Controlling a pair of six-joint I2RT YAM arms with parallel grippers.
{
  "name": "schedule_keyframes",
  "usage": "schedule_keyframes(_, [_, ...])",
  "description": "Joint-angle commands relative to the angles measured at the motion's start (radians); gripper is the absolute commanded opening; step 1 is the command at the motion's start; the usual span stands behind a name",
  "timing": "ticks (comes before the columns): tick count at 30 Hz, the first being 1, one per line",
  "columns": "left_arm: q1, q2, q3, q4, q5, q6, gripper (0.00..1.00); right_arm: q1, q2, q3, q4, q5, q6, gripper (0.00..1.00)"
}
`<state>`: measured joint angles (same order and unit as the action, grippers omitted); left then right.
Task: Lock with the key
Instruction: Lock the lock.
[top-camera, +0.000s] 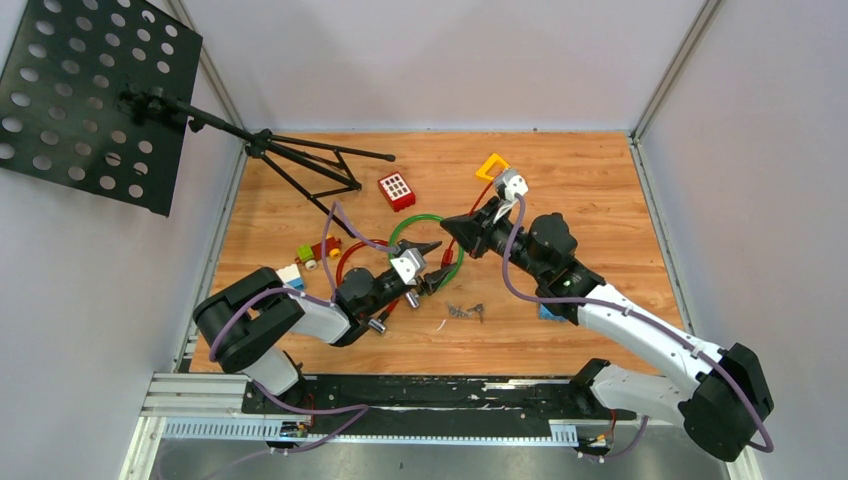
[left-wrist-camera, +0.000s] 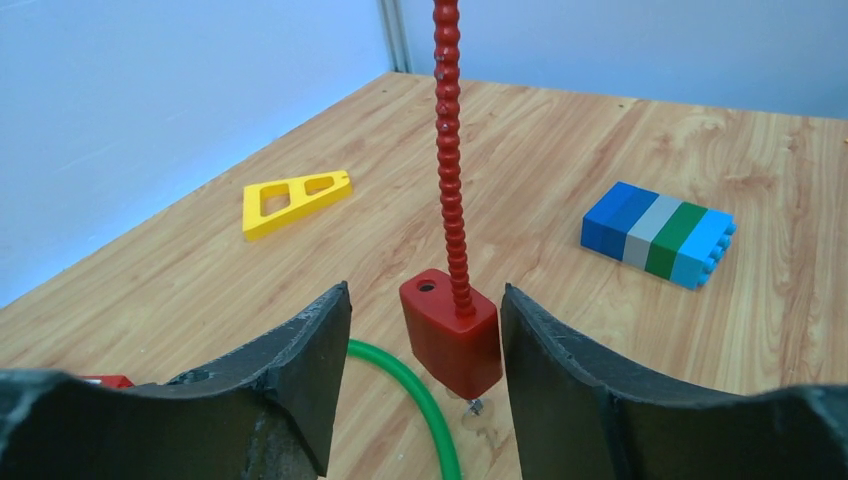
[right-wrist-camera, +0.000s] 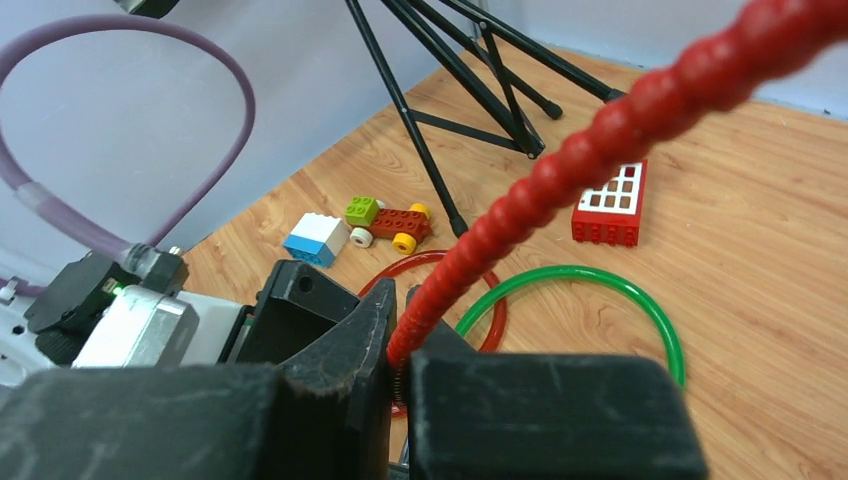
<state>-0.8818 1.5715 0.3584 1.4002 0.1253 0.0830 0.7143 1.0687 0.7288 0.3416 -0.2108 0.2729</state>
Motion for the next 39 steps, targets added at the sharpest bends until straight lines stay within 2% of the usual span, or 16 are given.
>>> schedule_keyframes(1, [0.0,-0.027,-0.006,0.08,-0.02,0.001,0.65,-0.003,0.0,0.048,0.07,0.059,0.065,0.0])
schedule_keyframes(4, [0.0,-0.024,-0.007,0.083,-0.021,0.001,0.66,-0.003,0.004,0.049,0.074,0.073,0.09,0.0])
schedule_keyframes(10, [0.0,-0.019,-0.002,0.073,-0.006,0.01,0.59,-0.004,0.012,0.039,0.129,0.077,0.159,0.0])
schedule_keyframes(17, [0.0,-0.023,-0.001,0.055,-0.018,0.021,0.6,-0.004,0.013,0.037,0.163,0.069,0.227,0.0])
schedule_keyframes(19, [0.0,-0.026,-0.002,0.054,-0.025,0.024,0.58,-0.003,0.014,0.039,0.165,0.054,0.228,0.0])
schedule_keyframes(23, [0.001,-0.03,-0.004,0.052,-0.034,0.024,0.49,-0.004,0.019,0.037,0.165,0.05,0.223,0.0])
schedule_keyframes(29, [0.0,-0.035,-0.005,0.048,-0.037,0.029,0.29,-0.004,0.037,0.052,0.128,0.042,0.188,0.0])
schedule_keyframes(34, [0.0,-0.041,-0.005,0.043,-0.034,0.037,0.06,-0.003,0.039,0.071,0.054,0.062,0.125,0.0])
schedule_keyframes(36, [0.0,-0.041,-0.005,0.043,-0.028,0.037,0.01,-0.004,0.037,0.075,0.032,0.062,0.094,0.04])
schedule_keyframes(39, [0.0,-0.039,-0.001,0.039,-0.012,0.037,0.0,-0.004,0.039,0.079,0.003,0.061,0.049,0.16])
